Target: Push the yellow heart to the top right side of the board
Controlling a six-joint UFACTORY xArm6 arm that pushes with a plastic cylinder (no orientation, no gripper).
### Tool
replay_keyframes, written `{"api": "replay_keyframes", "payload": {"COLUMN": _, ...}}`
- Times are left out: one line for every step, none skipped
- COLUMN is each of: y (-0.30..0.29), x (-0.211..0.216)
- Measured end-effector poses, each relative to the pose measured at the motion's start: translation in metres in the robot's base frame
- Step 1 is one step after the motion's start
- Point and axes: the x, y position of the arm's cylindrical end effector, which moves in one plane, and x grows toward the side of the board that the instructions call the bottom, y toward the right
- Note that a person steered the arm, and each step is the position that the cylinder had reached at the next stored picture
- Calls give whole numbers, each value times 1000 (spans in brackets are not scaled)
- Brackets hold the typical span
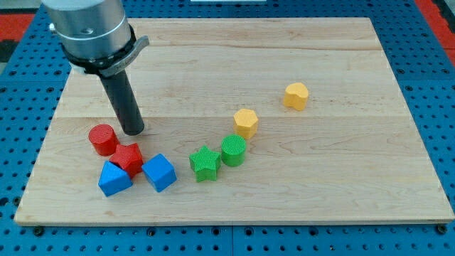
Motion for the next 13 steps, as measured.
{"api": "replay_keyframes", "payload": {"y": -42, "x": 25}}
{"api": "replay_keyframes", "payload": {"y": -54, "x": 33}}
{"api": "replay_keyframes", "payload": {"y": -23, "x": 18}}
{"api": "replay_keyframes", "payload": {"y": 84, "x": -39}}
{"api": "replay_keyframes", "payload": {"y": 193, "x": -39}}
{"api": "replay_keyframes", "payload": {"y": 279, "x": -39}}
{"api": "replay_keyframes", "payload": {"y": 266, "x": -87}}
{"api": "replay_keyframes", "payload": {"y": 301, "x": -128}}
{"api": "replay_keyframes", "payload": {"y": 331, "x": -175}}
{"api": "replay_keyframes", "payload": {"y": 333, "x": -188}}
{"api": "replay_keyframes", "payload": {"y": 309, "x": -169}}
{"api": "replay_keyframes", "payload": {"y": 315, "x": -206}}
{"api": "replay_keyframes", "payload": {"y": 317, "x": -185}}
